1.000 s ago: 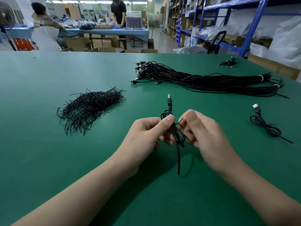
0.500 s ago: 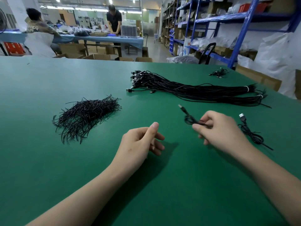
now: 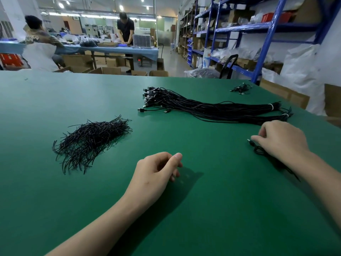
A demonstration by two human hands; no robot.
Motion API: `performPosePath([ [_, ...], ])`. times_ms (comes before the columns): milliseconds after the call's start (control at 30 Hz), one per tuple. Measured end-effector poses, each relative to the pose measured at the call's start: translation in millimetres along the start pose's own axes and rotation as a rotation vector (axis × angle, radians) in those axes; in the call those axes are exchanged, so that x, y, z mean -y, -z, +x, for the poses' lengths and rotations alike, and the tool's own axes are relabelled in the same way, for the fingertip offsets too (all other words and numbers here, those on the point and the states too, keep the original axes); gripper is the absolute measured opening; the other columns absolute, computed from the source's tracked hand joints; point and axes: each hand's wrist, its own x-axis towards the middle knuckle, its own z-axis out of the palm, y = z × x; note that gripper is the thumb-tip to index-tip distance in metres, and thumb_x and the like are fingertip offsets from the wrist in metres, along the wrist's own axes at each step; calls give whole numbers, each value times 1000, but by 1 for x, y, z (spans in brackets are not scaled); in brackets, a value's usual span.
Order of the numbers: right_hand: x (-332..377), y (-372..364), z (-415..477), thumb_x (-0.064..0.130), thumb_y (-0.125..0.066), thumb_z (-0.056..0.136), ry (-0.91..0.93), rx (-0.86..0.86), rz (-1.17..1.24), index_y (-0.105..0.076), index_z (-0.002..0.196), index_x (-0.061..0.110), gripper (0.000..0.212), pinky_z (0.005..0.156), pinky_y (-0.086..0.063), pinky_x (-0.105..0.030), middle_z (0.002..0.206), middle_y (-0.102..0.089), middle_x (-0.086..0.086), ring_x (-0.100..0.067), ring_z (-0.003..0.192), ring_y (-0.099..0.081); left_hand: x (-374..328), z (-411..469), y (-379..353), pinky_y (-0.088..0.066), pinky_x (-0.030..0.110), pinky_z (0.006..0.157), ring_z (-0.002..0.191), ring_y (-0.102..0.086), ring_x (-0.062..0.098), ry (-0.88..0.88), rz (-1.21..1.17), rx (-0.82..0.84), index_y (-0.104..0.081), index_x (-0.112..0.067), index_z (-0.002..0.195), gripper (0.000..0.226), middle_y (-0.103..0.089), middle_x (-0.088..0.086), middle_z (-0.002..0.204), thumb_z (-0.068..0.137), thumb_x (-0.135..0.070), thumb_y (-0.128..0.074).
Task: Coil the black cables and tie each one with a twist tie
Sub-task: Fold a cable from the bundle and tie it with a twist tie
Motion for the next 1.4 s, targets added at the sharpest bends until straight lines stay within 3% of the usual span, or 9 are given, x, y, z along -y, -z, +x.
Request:
performPosePath([
  [167,24,-7,22,42,-69,93,87,57,129,-63,70,26,29,65,-38,-31,66,-60,9,-20,68,-57,-8,45,5,-51,16,68,69,-70,6,29,173,126,-72,-22,78,35,-74,-8,74,99,-46,-57],
  [333,37,-28,59,44,-42,105,-7,155,196,-68,76,14,49,71,-47,-36,89,-71,-9,-31,82,-63,8,115,3,-48,28,70,79,-63,12,65,411,73,-72,-21,92,30,-69,-9,82,98,-47,-57],
  [400,41,-37,72,48,-35,106,-49,247,186,-68,97,13,49,79,-47,-37,112,-69,-14,-34,99,-62,18,144,0,-48,29,80,92,-62,15,59,496,39,-72,-20,108,29,-70,-3,101,99,-44,-58],
  [500,46,-49,88,55,-29,105,-91,444,205,-28,158,24,61,108,-38,-44,164,-25,-13,-35,145,-35,31,186,-4,-42,39,107,129,-50,25,41,646,13,-61,-17,133,40,-57,7,138,101,-40,-55],
  [567,49,-57,99,58,-27,105,-92,509,239,-5,161,33,66,117,-29,-47,169,3,-8,-34,154,-16,39,210,-4,-32,42,116,142,-35,30,52,746,-1,-50,-17,145,46,-45,8,152,103,-35,-52],
  [700,54,-77,120,65,-27,102,-40,522,230,6,159,39,71,121,-16,-53,168,19,-4,-29,156,4,57,246,5,-22,44,122,151,-22,32,89,877,-5,-34,-13,156,55,-28,10,164,103,-20,-45],
  [1033,58,-110,150,84,-26,87,26,473,173,5,161,34,95,123,-15,-54,167,21,-4,-26,156,8,81,270,8,-31,46,106,128,-45,31,56,990,-71,-63,-23,129,32,-55,9,130,102,-37,-52],
  [1200,91,-84,170,97,-20,74,182,51,119,-22,158,26,110,117,-23,-55,168,-11,-9,-29,153,-16,88,266,1,-31,44,108,127,-45,31,28,929,-141,-63,-21,128,32,-54,9,131,101,-34,-51],
  [1400,182,-87,236,86,-23,87,199,335,319,-15,161,17,102,122,-13,-52,169,-13,-9,-24,155,-12,88,258,-2,-38,43,100,118,-50,31,-56,950,-166,-67,-20,123,30,-59,7,123,101,-22,-47],
])
